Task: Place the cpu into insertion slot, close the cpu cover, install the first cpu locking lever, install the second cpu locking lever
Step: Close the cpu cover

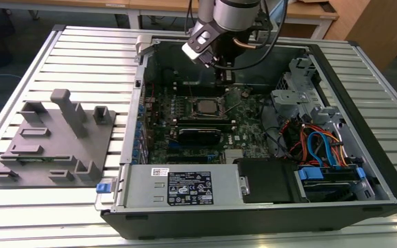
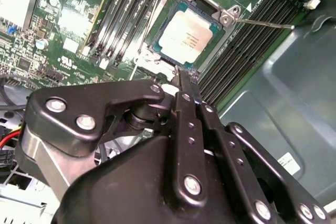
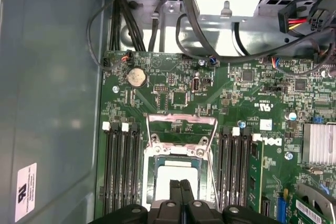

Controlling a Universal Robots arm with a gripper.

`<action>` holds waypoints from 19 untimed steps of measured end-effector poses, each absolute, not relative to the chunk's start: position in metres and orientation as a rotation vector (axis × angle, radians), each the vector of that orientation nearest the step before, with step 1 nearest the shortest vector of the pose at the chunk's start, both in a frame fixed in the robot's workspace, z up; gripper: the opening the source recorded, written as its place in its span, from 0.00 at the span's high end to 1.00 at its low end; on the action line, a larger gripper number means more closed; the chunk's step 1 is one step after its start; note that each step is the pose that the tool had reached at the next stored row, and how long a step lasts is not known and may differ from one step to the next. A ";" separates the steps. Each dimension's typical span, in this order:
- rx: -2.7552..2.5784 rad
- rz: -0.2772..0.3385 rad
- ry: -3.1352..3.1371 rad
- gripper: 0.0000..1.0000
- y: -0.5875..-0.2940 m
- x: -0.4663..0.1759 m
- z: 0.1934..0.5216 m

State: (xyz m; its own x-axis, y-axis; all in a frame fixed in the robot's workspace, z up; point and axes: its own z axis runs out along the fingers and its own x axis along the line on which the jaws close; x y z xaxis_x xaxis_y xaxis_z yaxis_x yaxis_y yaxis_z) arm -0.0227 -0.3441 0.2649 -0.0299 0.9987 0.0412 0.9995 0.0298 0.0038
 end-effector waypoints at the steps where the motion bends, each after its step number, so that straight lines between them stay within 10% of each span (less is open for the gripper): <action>1: -2.169 -0.049 -2.235 0.89 -0.344 -0.021 0.265; 19: -2.168 -0.046 -2.233 0.89 -0.344 -0.001 0.265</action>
